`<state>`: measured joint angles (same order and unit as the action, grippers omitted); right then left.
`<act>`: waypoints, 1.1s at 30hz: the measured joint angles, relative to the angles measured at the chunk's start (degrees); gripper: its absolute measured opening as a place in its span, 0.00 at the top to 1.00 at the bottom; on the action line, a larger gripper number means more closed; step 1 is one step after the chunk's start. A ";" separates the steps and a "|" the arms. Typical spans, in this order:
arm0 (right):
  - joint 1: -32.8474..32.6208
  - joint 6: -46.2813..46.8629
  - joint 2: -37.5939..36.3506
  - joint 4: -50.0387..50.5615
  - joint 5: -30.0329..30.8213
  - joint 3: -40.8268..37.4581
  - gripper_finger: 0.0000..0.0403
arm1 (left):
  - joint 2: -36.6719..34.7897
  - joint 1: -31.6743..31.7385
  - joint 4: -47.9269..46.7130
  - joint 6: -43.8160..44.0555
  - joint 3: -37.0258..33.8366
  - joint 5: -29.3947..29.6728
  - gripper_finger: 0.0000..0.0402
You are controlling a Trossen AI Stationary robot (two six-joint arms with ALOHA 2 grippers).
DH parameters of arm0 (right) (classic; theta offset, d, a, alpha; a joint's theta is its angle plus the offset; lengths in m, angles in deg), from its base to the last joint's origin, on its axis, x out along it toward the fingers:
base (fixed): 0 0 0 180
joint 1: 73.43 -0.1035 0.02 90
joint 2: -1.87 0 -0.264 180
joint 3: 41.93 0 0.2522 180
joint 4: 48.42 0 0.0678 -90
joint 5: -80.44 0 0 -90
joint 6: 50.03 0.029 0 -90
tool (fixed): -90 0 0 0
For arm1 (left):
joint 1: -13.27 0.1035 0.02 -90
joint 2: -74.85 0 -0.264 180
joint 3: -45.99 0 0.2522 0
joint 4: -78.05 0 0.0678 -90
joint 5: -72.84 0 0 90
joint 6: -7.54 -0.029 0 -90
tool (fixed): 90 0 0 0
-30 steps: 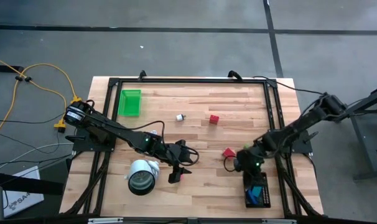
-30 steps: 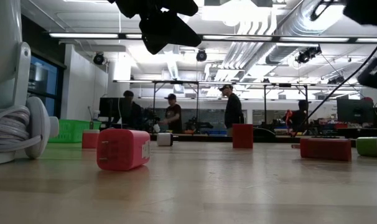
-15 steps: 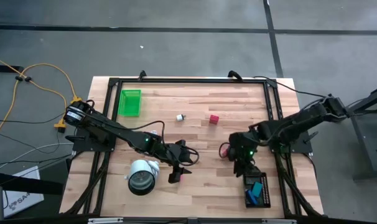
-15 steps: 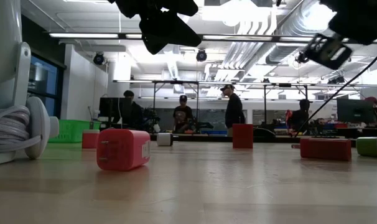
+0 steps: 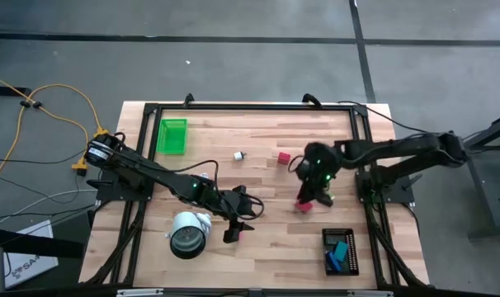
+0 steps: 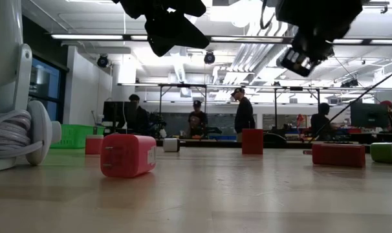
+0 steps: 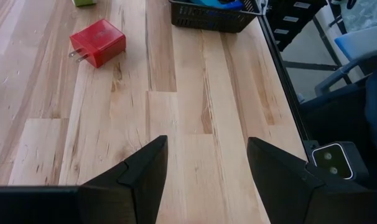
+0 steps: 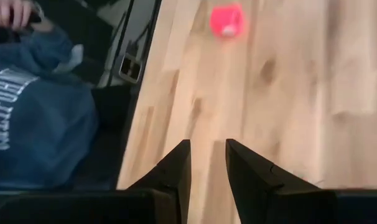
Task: Pick & Place Office items
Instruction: Put the pink white charger adapter into the green bin
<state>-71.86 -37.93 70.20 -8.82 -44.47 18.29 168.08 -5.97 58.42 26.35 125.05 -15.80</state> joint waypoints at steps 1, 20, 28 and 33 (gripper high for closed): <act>1.02 -1.07 -1.19 0.16 0.33 0.00 0.78 | 0.00 0.00 0.00 0.00 0.00 0.00 0.47; 9.06 -6.19 -32.05 1.51 18.16 0.02 0.78 | 0.00 0.00 2.99 0.02 0.00 0.00 0.47; 9.06 -8.36 -32.46 1.93 28.51 0.02 0.78 | 0.00 0.00 4.45 0.03 0.00 0.00 0.47; 9.06 -8.27 -32.39 1.86 31.64 0.00 0.78 | 0.00 0.00 5.14 0.51 0.00 0.00 0.47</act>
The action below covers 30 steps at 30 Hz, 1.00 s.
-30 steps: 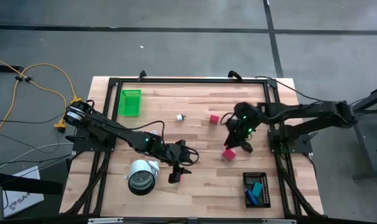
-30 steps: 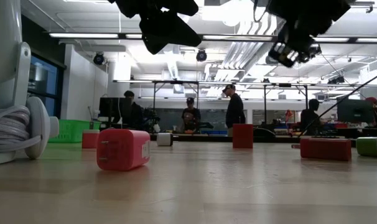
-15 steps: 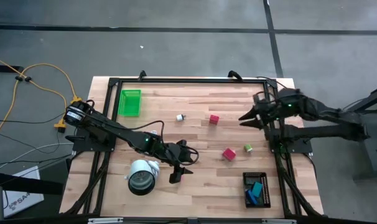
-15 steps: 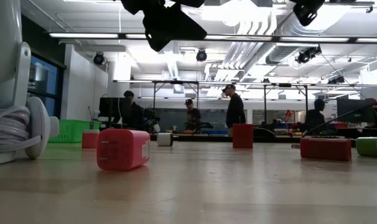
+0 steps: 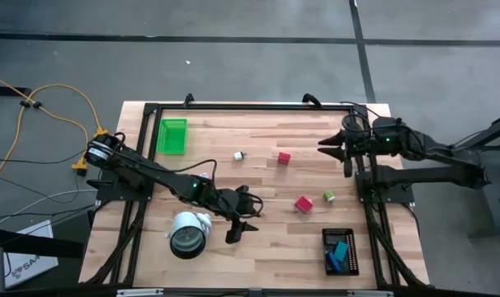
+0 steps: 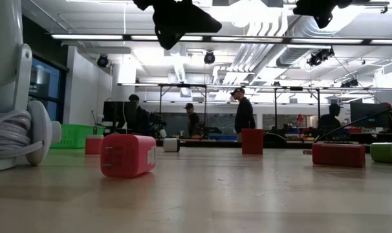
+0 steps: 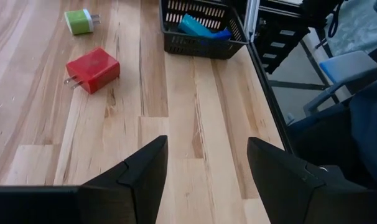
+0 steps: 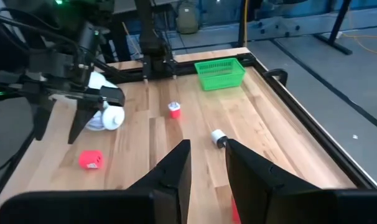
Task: Pick & Place Office items
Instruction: Put the pink white charger adapter into the green bin
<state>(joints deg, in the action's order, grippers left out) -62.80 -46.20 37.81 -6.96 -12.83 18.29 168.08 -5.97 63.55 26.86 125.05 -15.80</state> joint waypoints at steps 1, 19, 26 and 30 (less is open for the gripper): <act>0.00 0.47 0.00 0.04 0.31 0.01 0.78 | 0.00 0.00 -0.02 0.06 0.00 0.00 0.47; 0.00 0.85 0.00 -0.02 0.17 0.00 0.78 | 0.00 1.50 -0.34 5.16 0.00 0.96 0.47; 0.00 0.85 0.00 -0.02 0.16 0.00 0.78 | 0.00 3.73 -2.11 6.01 0.00 6.45 0.47; -0.02 0.85 0.15 -0.03 0.16 0.00 0.78 | 0.00 5.66 -4.65 9.51 0.00 6.77 0.47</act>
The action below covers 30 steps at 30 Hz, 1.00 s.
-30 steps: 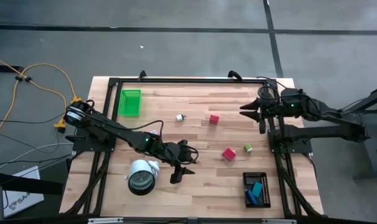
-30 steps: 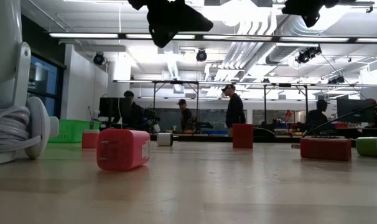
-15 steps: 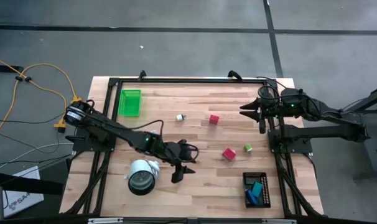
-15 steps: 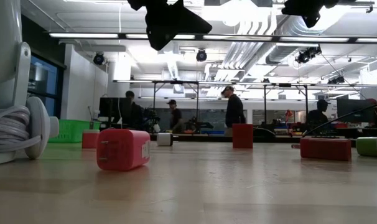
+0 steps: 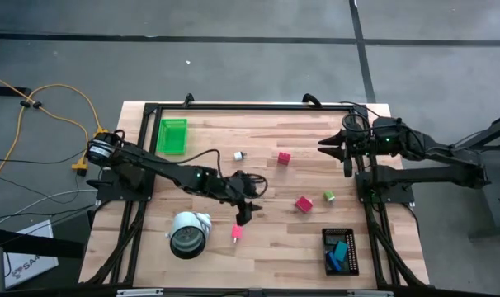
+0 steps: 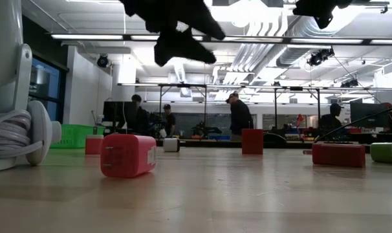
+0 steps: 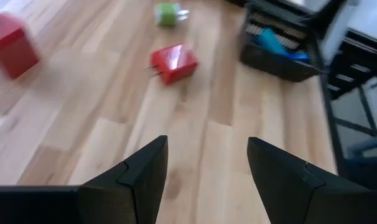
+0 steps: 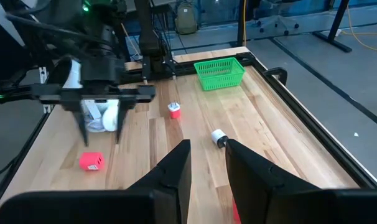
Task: Pick & Place Office items
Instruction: Put the pink white charger adapter into the green bin
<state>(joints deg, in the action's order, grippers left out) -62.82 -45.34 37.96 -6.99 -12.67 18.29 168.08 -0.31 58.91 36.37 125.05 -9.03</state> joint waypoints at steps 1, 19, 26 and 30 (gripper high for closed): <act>0.01 0.00 0.19 -0.01 0.00 0.00 0.78 | -0.02 0.38 -1.36 0.95 0.00 0.02 0.47; 0.00 0.02 4.93 -0.06 -0.01 -0.02 0.78 | -4.59 7.67 -25.83 -0.87 0.00 -2.61 0.47; 0.00 0.02 7.99 -0.05 0.00 -0.02 0.78 | -4.79 13.50 -32.60 -3.48 0.00 -9.35 0.47; 0.00 0.02 10.07 -0.05 0.00 -0.02 0.78 | -4.81 16.15 -37.53 -5.05 0.00 -11.87 0.47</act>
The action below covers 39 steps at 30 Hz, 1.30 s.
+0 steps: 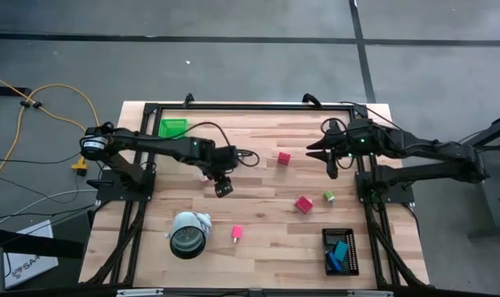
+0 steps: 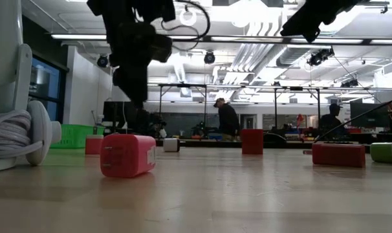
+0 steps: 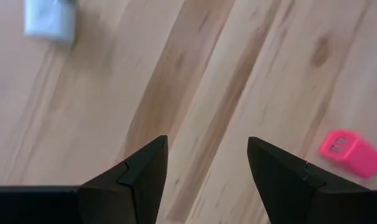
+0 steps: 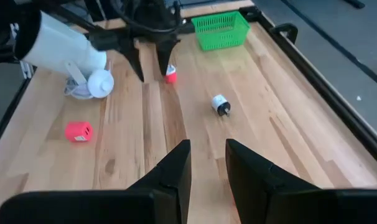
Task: Pick & Place Office items
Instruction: Put the pink white charger adapter into the green bin
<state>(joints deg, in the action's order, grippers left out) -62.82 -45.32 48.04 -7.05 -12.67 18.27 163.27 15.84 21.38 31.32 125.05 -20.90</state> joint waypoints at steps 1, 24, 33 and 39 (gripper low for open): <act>0.00 0.00 0.53 0.02 0.00 0.00 0.78 | 0.00 0.46 -0.96 -0.10 0.00 -0.53 0.47; 0.00 0.00 14.67 -0.03 -0.02 0.00 0.78 | -5.16 0.62 -14.61 0.39 -0.02 1.62 0.47; 0.02 0.00 20.54 -0.04 -0.01 0.00 0.78 | -5.15 0.63 -13.18 0.18 -0.02 2.41 0.47; 0.02 0.00 24.28 -0.24 0.00 0.00 0.78 | -5.14 0.63 -11.69 0.18 -0.02 2.39 0.47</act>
<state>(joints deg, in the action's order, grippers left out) -62.80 -45.32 72.32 -7.28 -12.67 18.27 158.13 16.47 9.69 31.50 125.03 -18.51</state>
